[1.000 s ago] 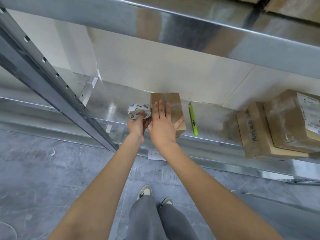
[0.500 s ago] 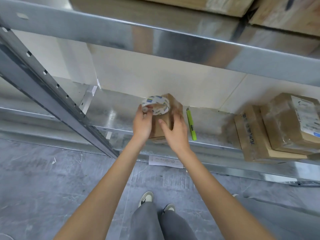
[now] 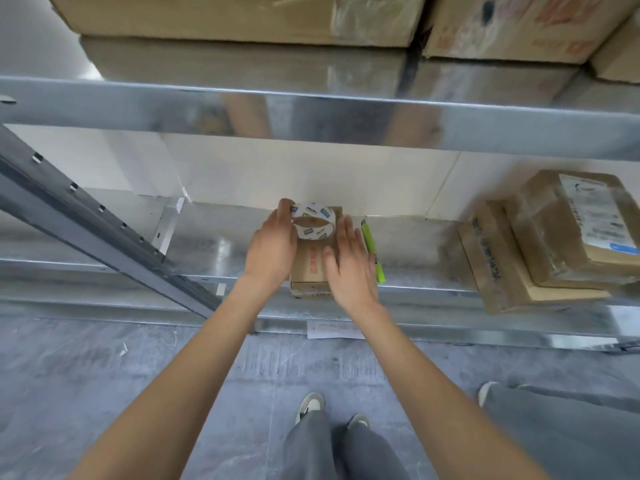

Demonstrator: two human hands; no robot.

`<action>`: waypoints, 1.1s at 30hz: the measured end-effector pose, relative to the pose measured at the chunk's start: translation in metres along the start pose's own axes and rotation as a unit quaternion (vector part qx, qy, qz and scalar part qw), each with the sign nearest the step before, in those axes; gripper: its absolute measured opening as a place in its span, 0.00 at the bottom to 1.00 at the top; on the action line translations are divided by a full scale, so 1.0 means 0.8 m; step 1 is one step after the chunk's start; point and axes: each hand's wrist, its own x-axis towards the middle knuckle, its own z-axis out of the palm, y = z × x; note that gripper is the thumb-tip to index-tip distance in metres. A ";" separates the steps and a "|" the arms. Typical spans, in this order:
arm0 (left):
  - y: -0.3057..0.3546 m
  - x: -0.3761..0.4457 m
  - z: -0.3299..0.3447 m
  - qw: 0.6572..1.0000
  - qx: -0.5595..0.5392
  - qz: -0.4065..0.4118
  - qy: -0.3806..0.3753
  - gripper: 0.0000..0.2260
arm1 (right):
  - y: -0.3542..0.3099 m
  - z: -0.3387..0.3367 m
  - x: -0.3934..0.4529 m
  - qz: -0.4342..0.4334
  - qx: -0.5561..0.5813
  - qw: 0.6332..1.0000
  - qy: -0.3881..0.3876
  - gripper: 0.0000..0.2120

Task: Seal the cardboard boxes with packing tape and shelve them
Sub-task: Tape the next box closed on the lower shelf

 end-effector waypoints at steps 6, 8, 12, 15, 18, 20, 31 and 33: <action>0.037 0.016 -0.026 0.983 0.133 0.047 -0.115 0.36 | -0.006 -0.009 0.001 -0.017 -0.101 0.995 -0.006 0.36; 0.070 0.025 -0.030 0.971 0.188 0.104 -0.102 0.36 | -0.005 -0.007 -0.001 -0.007 -0.086 0.996 -0.020 0.32; 0.116 0.057 -0.022 0.930 0.281 0.082 -0.221 0.24 | -0.008 -0.008 -0.001 -0.001 -0.089 0.996 -0.008 0.27; 0.120 0.071 -0.025 0.923 0.253 0.006 -0.289 0.15 | -0.007 -0.011 0.000 0.015 -0.087 0.995 -0.038 0.29; 0.116 0.081 -0.036 0.921 0.184 -0.048 -0.340 0.12 | -0.009 -0.010 -0.001 0.025 -0.071 0.997 -0.025 0.39; 0.115 0.086 -0.038 0.912 0.182 -0.051 -0.363 0.11 | -0.009 -0.005 -0.003 0.022 -0.068 0.997 -0.015 0.41; 0.081 0.101 -0.046 0.868 0.232 -0.074 -0.433 0.12 | -0.008 -0.005 -0.002 0.013 -0.071 0.997 -0.009 0.33; 0.077 0.100 -0.047 0.877 0.218 -0.093 -0.419 0.12 | -0.007 -0.006 -0.002 0.009 -0.069 0.998 -0.006 0.32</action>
